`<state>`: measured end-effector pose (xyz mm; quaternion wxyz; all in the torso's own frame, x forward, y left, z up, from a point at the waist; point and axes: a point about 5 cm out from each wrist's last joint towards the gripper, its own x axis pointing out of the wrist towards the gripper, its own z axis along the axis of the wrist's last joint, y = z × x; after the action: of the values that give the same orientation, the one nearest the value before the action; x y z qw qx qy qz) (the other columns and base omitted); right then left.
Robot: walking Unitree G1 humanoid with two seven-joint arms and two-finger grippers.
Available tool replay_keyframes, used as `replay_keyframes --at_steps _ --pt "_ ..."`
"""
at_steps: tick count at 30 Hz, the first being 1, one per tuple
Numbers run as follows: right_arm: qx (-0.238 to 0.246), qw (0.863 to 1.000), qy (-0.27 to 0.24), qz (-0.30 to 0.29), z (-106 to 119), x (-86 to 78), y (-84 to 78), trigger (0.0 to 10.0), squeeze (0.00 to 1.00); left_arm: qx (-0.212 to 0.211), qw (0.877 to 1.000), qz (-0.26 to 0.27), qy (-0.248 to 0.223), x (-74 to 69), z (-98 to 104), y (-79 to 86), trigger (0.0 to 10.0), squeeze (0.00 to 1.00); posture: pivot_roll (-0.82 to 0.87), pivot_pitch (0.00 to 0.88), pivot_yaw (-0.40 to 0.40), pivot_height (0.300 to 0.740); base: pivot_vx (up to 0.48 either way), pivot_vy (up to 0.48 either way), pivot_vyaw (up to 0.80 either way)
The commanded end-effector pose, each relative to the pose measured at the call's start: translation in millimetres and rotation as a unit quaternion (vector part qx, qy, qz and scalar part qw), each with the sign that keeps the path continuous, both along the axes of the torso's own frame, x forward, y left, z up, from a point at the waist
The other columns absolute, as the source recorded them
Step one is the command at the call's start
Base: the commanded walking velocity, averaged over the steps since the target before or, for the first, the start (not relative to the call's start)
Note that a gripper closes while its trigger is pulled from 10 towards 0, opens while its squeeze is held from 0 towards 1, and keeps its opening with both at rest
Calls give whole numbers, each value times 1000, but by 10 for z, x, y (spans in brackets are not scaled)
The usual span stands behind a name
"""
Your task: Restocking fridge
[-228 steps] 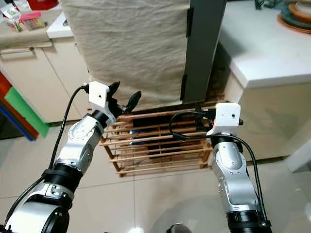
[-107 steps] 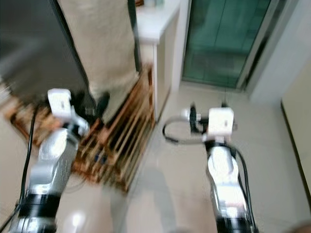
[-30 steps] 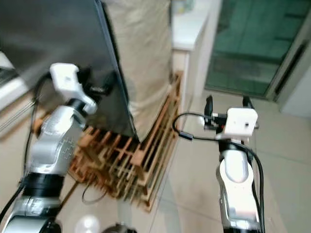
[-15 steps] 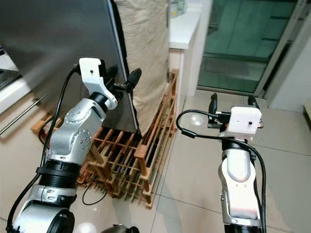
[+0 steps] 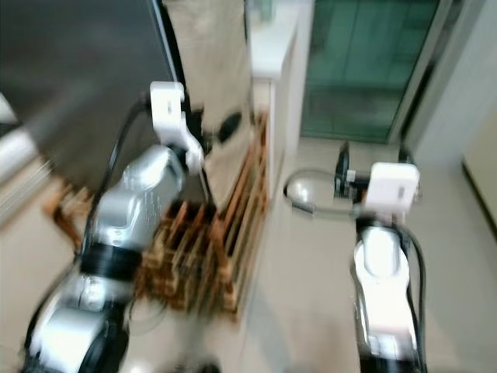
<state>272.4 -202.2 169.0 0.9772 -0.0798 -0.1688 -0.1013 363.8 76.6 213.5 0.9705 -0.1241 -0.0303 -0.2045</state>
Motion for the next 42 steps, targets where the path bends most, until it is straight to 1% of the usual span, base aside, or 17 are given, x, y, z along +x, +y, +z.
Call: replay_keyframes --at_steps 1,4,5,6,7,8,14,17,18,20,23,27,30,34,38,41,42 --pt "0 1000 -3 -1 1 0 10 10000 0 1 1000 15 17 11 -55 79 10000 0 -132 0 121 732 0 0 0" --pt "2 1000 0 -3 -20 -5 -1 10000 0 -15 999 33 37 16 -130 105 10000 0 -131 0 115 732 0 0 0" --pt "2 1000 -1 -2 -13 6 2 10000 0 -36 998 34 39 33 -114 93 10000 0 -126 0 109 732 0 0 0" --pt "2 1000 -1 -2 -13 6 2 10000 0 -36 998 34 39 33 -114 93 10000 0 -126 0 109 732 0 0 0" --pt "1 1000 -2 1 -3 22 11 10000 0 -58 997 39 36 56 -75 97 10000 0 -125 0 107 732 0 0 0" --pt "1 1000 -3 2 -2 29 15 10000 0 -65 996 43 34 65 -59 104 10000 0 -124 0 106 732 0 0 0" --pt "0 1000 -3 6 -4 41 35 10000 0 -54 998 40 15 68 -6 109 10000 0 -120 0 105 732 0 0 0" --pt "1 1000 -3 7 -7 32 38 10000 0 -47 996 76 7 86 -3 181 10000 0 -122 0 105 732 0 0 0" --pt "1 1000 -3 8 -8 25 42 10000 0 -46 994 98 -1 117 14 236 10000 0 -123 0 106 732 0 0 0" --pt "1 1000 -2 8 -14 20 43 10000 0 -42 992 115 -16 133 57 279 10000 0 -125 0 108 732 0 0 0" --pt "2 1000 0 6 -28 9 38 10000 0 -29 992 122 -32 135 94 303 10000 0 -126 0 108 732 0 0 0" --pt "3 1000 2 6 -43 -8 45 10000 0 -22 992 123 -28 165 56 306 10000 0 -126 0 108 732 0 0 0" --pt "3 1000 4 7 -52 -17 60 10000 0 -20 992 125 -28 207 33 277 10000 0 -128 0 105 732 0 0 0" --pt "1 1000 5 9 -55 -23 64 10000 0 -23 994 103 -25 252 62 150 10000 0 -134 0 110 732 0 0 0" --pt "1 1000 6 8 -55 -30 59 10000 0 -27 995 99 -16 294 62 90 10000 0 -142 0 114 732 0 0 0" --pt "0 1000 6 6 -53 -39 49 10000 0 -45 995 88 -8 330 87 -14 10000 0 -150 0 119 732 0 0 0" --pt "0 1000 6 6 -53 -39 49 10000 0 -45 995 88 -8 330 87 -14 10000 0 -150 0 119 732 0 0 0"
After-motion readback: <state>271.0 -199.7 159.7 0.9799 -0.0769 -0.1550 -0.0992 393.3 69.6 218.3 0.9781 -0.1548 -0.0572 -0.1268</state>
